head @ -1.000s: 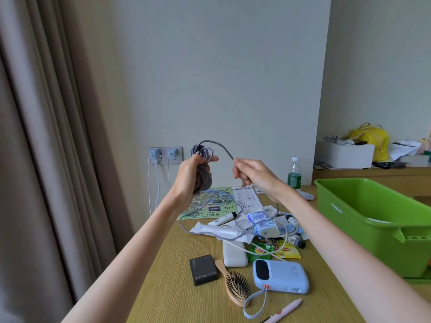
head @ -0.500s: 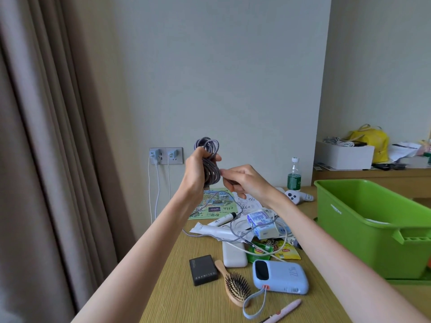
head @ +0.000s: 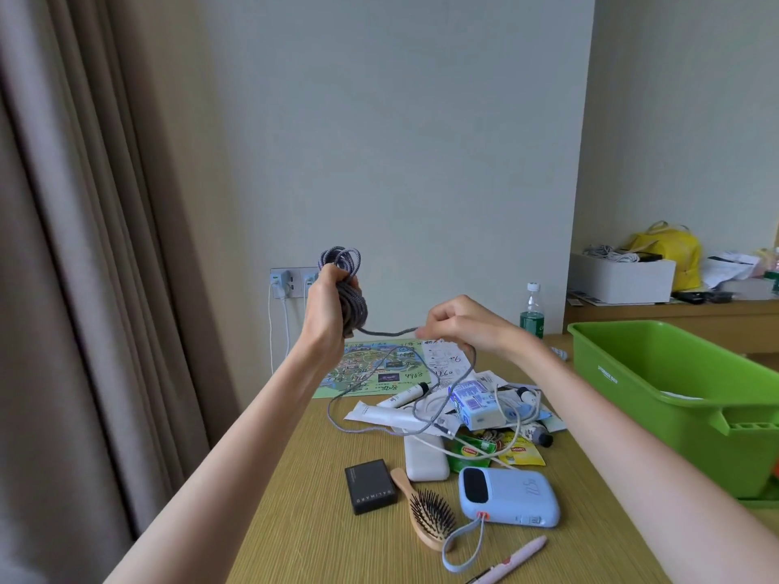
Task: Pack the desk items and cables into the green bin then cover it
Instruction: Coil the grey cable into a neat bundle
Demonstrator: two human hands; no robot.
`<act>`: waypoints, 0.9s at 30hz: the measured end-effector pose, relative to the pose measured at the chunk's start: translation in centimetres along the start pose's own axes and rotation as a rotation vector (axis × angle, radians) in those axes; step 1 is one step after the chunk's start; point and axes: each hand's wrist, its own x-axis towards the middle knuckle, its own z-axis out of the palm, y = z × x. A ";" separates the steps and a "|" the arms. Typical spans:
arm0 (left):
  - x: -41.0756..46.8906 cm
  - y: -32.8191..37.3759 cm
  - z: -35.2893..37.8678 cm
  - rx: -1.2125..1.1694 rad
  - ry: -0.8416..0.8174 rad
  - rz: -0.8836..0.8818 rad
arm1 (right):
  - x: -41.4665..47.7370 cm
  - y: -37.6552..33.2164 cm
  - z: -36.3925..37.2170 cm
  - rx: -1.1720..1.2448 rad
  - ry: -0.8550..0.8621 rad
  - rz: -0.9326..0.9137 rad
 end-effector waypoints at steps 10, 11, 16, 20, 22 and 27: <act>0.2 -2.2 -0.7 0.298 -0.226 0.107 | 0.0 -1.5 -1.5 0.245 0.042 -0.185; 0.0 -2.2 -0.6 0.322 -0.268 0.142 | 0.1 -1.8 -1.4 0.235 0.045 -0.197; -1.0 -2.3 0.7 0.477 -0.497 0.221 | 0.6 -3.2 -0.9 0.176 0.120 -0.302; -1.8 -2.1 2.0 0.506 -0.498 0.129 | 1.1 -3.8 -0.5 0.133 0.187 -0.354; -2.1 -1.7 2.0 0.473 -0.497 0.075 | 1.2 -3.6 -0.6 0.199 0.228 -0.354; -2.4 -1.2 1.6 0.375 -0.507 0.033 | 1.1 -2.2 -0.4 0.315 0.216 -0.277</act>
